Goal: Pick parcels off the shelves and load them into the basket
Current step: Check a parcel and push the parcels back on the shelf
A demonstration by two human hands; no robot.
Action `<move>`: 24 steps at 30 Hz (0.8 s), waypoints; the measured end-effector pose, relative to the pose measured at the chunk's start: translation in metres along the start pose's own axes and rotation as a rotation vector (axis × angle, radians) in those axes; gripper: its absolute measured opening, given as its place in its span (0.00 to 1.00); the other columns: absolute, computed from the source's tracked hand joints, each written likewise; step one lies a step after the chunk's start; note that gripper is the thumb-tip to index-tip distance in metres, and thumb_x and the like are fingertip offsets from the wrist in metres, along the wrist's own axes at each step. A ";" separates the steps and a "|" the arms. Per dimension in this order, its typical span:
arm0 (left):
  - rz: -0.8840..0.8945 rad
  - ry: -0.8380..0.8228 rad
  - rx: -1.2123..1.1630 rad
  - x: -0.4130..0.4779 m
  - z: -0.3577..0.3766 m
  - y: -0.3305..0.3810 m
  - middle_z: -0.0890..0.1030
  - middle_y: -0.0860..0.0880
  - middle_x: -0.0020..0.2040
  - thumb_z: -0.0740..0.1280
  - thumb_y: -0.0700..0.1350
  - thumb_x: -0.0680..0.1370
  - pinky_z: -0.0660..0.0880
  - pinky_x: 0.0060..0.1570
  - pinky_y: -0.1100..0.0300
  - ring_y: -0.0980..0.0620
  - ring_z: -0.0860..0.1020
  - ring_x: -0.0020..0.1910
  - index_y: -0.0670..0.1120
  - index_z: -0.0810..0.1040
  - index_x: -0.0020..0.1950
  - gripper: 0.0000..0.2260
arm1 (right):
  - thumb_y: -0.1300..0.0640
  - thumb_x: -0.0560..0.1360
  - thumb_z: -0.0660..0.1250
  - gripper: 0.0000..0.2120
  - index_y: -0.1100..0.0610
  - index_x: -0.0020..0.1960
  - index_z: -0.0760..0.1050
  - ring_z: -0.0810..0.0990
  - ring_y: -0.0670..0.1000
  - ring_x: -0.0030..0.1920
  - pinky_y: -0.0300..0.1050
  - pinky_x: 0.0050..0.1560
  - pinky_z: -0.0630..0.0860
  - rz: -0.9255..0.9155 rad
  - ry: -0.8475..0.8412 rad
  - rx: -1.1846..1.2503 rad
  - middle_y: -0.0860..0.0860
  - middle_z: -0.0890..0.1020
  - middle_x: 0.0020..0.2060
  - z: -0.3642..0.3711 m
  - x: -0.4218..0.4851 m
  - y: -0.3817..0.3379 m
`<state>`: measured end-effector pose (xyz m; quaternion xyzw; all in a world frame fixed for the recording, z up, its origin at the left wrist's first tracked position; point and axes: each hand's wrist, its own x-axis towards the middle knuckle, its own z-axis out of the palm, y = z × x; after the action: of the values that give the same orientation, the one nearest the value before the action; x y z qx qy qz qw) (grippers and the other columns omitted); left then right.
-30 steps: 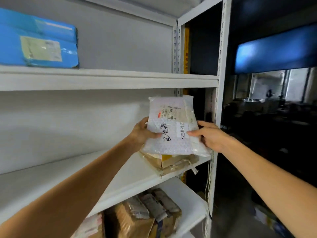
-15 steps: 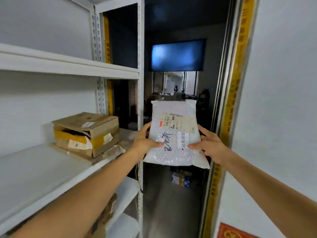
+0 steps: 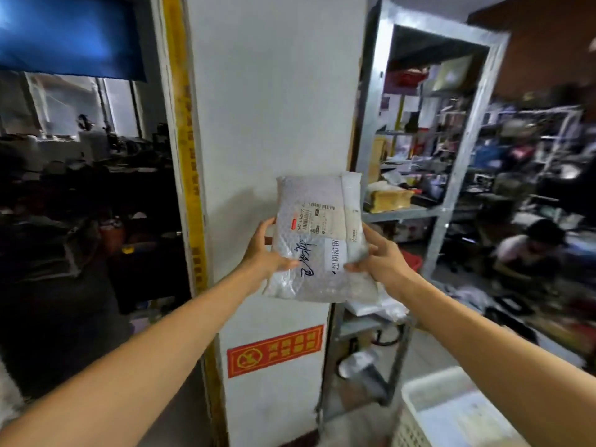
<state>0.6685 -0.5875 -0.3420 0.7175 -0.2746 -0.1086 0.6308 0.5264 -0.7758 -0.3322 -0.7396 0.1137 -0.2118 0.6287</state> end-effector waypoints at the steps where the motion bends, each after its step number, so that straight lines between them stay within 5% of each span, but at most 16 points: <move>1: 0.013 -0.045 -0.006 0.006 0.022 0.000 0.70 0.48 0.62 0.78 0.34 0.64 0.75 0.56 0.53 0.48 0.70 0.62 0.53 0.61 0.73 0.44 | 0.77 0.66 0.72 0.43 0.47 0.73 0.66 0.83 0.51 0.51 0.43 0.42 0.81 0.009 0.046 -0.008 0.54 0.84 0.52 -0.020 -0.005 0.004; 4: 0.023 -0.174 -0.030 0.028 0.080 0.001 0.71 0.46 0.61 0.78 0.33 0.64 0.77 0.50 0.55 0.48 0.71 0.60 0.53 0.62 0.72 0.43 | 0.77 0.66 0.71 0.43 0.45 0.72 0.66 0.82 0.49 0.53 0.43 0.42 0.81 0.036 0.176 -0.029 0.52 0.84 0.54 -0.071 -0.015 0.013; 14: 0.013 -0.426 -0.031 0.105 0.215 -0.003 0.72 0.46 0.67 0.79 0.33 0.61 0.73 0.62 0.42 0.45 0.71 0.65 0.56 0.62 0.70 0.45 | 0.77 0.66 0.70 0.40 0.44 0.69 0.70 0.85 0.51 0.49 0.44 0.40 0.81 0.026 0.385 -0.029 0.52 0.85 0.50 -0.178 -0.017 0.046; 20: 0.042 -0.616 -0.056 0.120 0.305 -0.018 0.71 0.50 0.64 0.79 0.32 0.61 0.73 0.60 0.50 0.49 0.70 0.64 0.53 0.64 0.71 0.44 | 0.77 0.66 0.70 0.41 0.44 0.70 0.69 0.83 0.52 0.54 0.53 0.51 0.81 0.086 0.611 -0.073 0.52 0.84 0.54 -0.231 -0.043 0.077; 24: 0.011 -0.774 -0.113 0.124 0.368 -0.032 0.71 0.47 0.65 0.78 0.29 0.62 0.73 0.53 0.57 0.48 0.71 0.62 0.50 0.64 0.71 0.43 | 0.78 0.65 0.70 0.44 0.45 0.72 0.67 0.83 0.51 0.51 0.51 0.46 0.83 0.186 0.786 -0.113 0.53 0.84 0.51 -0.263 -0.062 0.093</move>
<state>0.5937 -0.9630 -0.4156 0.5859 -0.4898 -0.3828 0.5198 0.3610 -0.9978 -0.4023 -0.6224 0.4232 -0.4137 0.5122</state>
